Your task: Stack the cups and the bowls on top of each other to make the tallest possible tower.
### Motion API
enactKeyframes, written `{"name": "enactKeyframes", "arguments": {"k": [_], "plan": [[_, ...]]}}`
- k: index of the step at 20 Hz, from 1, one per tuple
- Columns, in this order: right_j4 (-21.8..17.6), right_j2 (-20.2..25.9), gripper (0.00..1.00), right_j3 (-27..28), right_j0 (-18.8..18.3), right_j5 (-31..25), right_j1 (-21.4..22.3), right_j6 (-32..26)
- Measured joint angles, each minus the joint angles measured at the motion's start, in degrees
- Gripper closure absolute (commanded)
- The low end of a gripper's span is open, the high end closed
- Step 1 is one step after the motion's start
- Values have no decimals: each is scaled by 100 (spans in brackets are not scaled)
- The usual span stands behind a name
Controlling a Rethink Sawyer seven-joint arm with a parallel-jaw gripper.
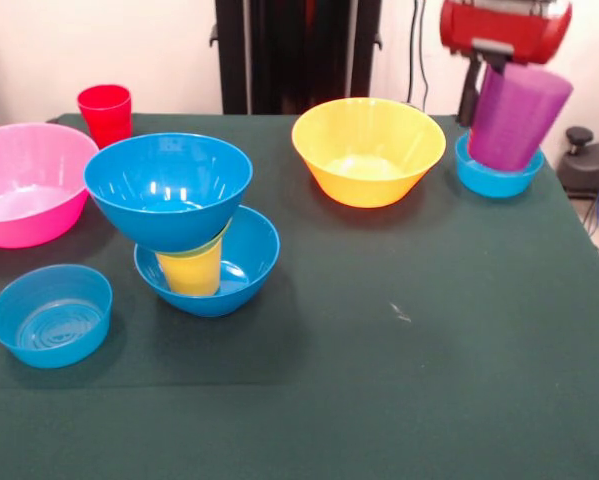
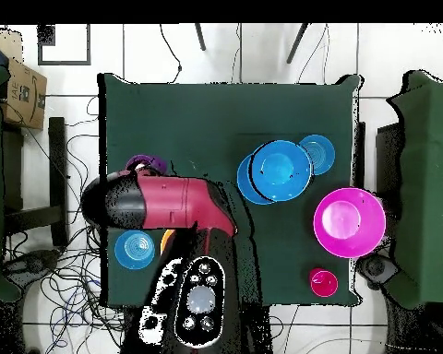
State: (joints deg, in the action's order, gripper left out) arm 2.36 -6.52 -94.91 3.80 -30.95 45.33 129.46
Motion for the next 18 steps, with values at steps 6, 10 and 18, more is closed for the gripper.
{"name": "enactKeyframes", "arguments": {"k": [6, 10, 18], "plan": [[38, 187, 100, 97, -475, -742, 512, 0], [36, 408, 100, 92, -1011, -963, 850, -11], [-71, 874, 100, 47, -2172, -965, 1157, -351]]}}
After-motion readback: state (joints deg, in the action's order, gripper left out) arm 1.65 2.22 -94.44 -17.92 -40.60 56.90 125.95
